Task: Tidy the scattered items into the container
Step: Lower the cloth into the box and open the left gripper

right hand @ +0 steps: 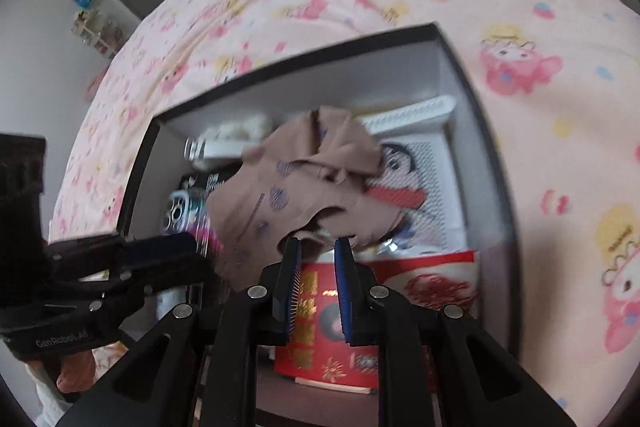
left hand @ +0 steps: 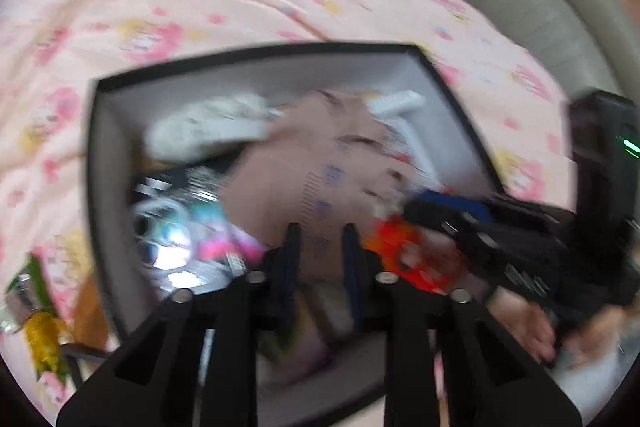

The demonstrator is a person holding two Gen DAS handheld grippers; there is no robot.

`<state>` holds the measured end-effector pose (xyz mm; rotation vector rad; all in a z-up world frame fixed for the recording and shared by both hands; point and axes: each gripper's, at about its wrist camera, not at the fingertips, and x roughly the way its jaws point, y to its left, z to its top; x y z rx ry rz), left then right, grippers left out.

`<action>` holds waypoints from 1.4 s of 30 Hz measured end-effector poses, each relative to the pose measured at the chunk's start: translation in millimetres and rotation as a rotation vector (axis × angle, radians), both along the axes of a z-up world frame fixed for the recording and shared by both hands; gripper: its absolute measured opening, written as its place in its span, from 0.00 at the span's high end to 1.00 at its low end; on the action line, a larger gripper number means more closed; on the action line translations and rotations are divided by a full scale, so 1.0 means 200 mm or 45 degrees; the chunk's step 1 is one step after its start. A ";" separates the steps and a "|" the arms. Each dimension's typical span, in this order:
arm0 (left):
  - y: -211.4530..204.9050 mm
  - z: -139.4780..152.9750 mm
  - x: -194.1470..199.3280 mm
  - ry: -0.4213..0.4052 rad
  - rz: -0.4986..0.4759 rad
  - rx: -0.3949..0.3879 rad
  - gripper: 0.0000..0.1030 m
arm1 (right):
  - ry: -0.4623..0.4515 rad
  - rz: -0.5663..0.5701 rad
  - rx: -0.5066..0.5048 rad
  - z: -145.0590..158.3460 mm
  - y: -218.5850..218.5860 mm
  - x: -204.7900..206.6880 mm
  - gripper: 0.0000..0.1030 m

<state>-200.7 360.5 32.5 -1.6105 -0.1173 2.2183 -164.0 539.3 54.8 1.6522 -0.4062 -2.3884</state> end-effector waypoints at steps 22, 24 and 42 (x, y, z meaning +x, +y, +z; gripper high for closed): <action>-0.04 -0.18 -0.07 -0.259 -0.011 0.230 0.83 | -0.145 -0.179 -0.116 -0.11 0.15 -0.24 0.81; -0.05 -0.18 -0.07 -0.235 0.019 0.198 0.83 | -0.095 -0.146 -0.110 -0.07 0.11 -0.23 0.80; -0.01 0.03 0.06 -0.035 -0.042 0.267 0.68 | -0.002 -0.143 -0.049 0.08 0.16 0.09 0.76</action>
